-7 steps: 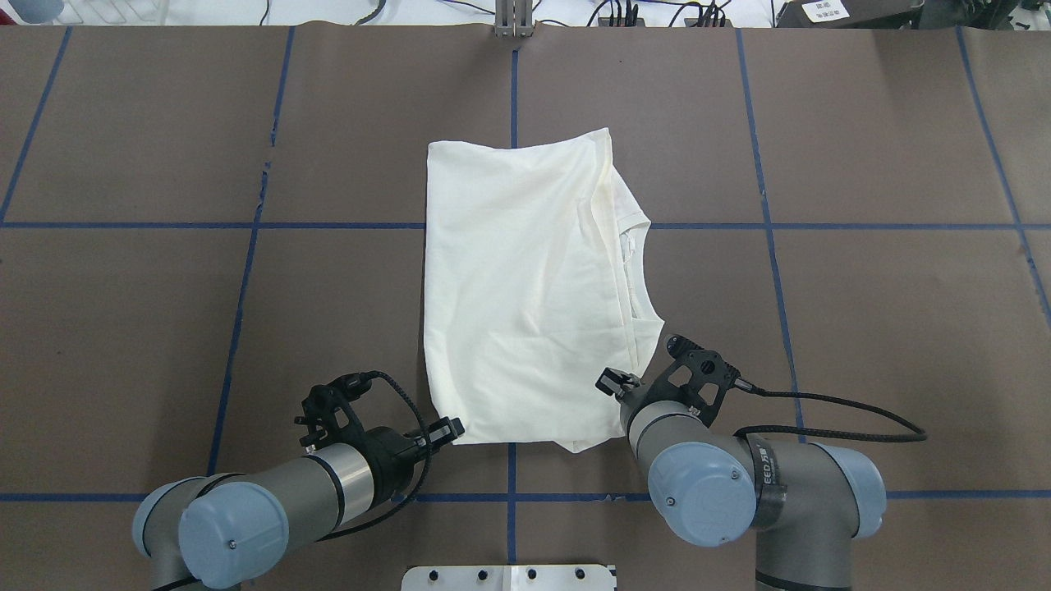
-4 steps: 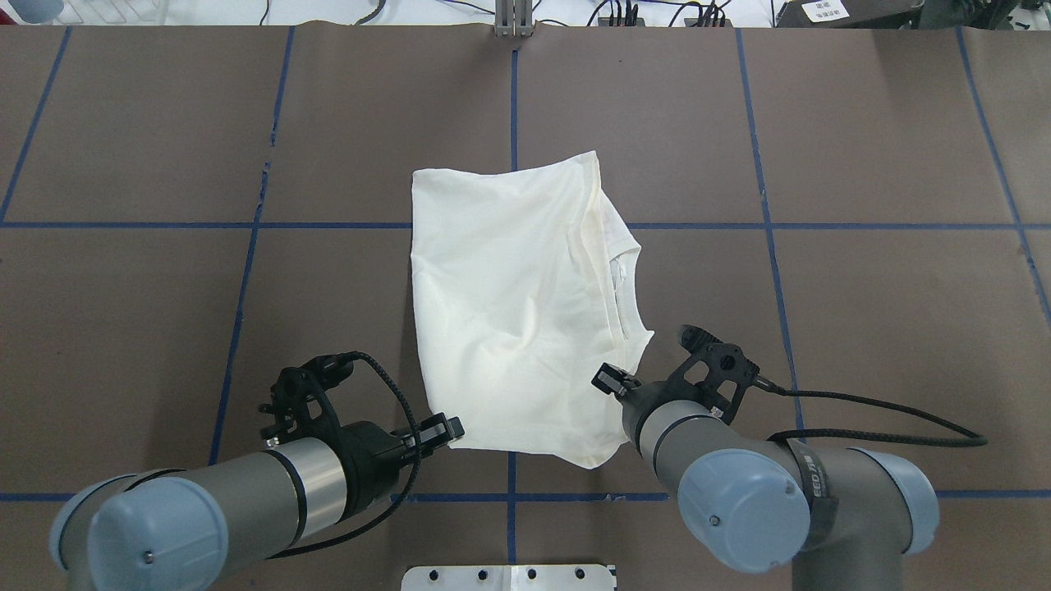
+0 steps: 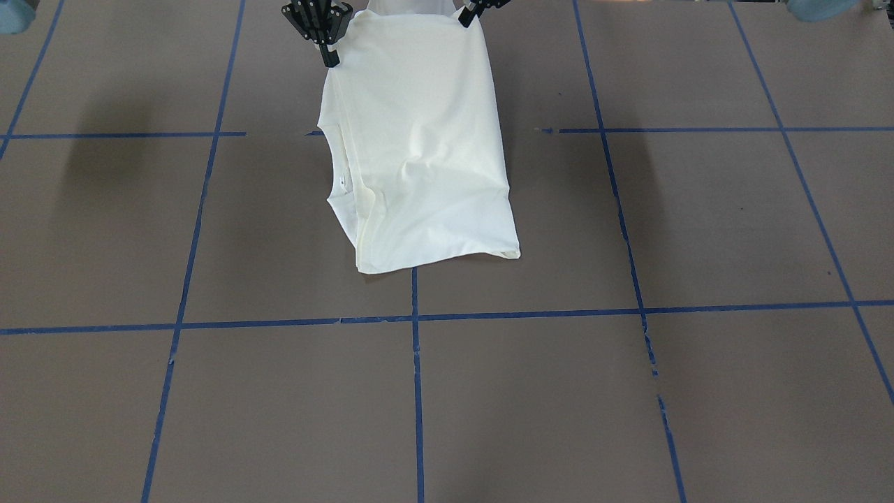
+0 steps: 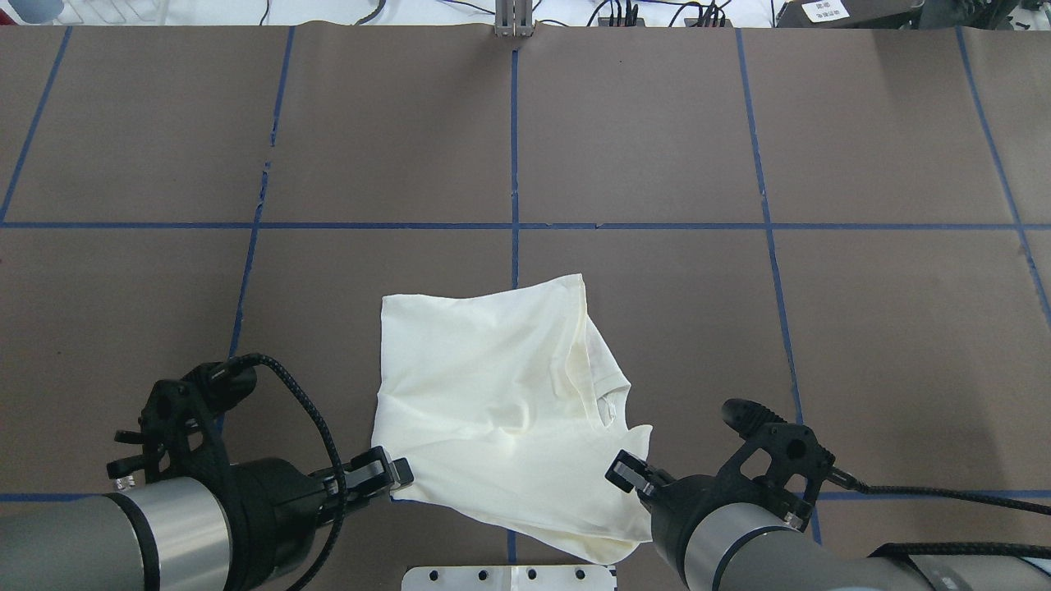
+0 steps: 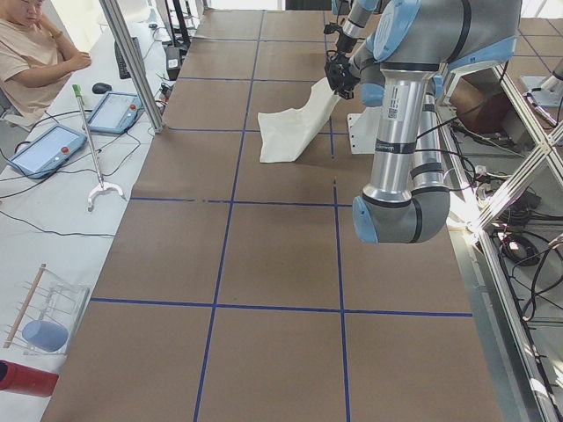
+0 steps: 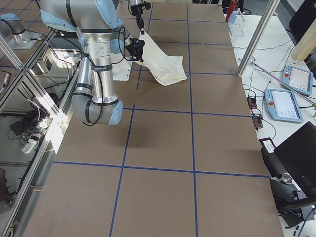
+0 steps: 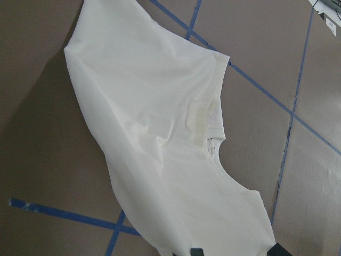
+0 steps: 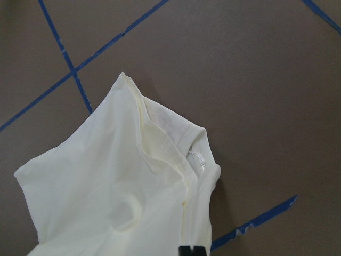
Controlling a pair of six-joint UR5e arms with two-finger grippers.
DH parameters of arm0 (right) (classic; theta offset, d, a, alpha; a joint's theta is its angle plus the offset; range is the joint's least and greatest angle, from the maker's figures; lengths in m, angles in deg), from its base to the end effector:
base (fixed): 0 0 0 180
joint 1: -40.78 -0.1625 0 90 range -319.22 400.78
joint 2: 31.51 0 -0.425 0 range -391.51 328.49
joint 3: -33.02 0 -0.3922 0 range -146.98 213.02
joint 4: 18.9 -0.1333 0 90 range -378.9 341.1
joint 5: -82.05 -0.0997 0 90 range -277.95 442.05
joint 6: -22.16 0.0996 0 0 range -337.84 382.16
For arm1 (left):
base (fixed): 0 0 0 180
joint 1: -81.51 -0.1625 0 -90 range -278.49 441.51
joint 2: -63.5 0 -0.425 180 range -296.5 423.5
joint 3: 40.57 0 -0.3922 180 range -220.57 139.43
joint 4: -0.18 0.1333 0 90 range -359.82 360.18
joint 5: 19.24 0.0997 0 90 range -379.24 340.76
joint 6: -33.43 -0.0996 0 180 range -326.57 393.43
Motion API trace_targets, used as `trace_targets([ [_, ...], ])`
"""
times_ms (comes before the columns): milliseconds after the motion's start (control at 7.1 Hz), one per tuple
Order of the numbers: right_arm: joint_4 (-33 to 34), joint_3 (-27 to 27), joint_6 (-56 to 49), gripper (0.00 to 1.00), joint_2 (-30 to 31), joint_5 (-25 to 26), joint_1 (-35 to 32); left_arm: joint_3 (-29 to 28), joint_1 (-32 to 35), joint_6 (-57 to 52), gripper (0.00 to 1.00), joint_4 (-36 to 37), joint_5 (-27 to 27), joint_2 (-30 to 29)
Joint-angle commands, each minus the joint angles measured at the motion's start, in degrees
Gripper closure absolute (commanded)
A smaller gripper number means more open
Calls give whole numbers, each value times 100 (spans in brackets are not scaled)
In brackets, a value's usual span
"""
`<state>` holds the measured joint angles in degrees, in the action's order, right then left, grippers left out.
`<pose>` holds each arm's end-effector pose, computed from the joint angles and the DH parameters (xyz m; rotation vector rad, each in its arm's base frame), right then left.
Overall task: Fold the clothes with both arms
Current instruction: 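Lift the near edge with both grippers and fold it away from the robot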
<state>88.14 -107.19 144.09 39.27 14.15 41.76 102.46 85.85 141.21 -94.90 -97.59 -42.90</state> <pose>-0.4145 -0.1637 0.1740 0.0897 -0.9863 0.6725 0.3657 -0.1816 0.1330 0.0212 1.3201 -0.4611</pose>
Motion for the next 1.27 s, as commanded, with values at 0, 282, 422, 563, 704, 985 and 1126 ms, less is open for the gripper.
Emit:
trace_targets([
  [0,151,630,-64,100,-422,-39,-420,-483,135,-543,100,157,-40,-274],
  [282,116,1273,-362,100,-792,-75,-1001,-1037,741,-1029,100,148,-75,-494],
  [422,-58,1668,-442,100,-951,-319,-1273,-1414,961,-1162,100,139,-83,-687],
  [563,-617,2298,-556,100,-1004,-382,-1537,-1749,1198,-1346,100,104,-83,-811],
  [704,-1275,2957,-687,100,-1057,-391,-1775,-2031,1375,-1452,100,78,-153,-847],
  [985,-1694,4171,-803,100,-1573,-505,-2066,-2497,1481,-1602,100,-62,-154,-926],
  [1126,-1712,4490,-838,100,-1707,-506,-2085,-2760,1482,-1602,100,-202,-145,-935],
])
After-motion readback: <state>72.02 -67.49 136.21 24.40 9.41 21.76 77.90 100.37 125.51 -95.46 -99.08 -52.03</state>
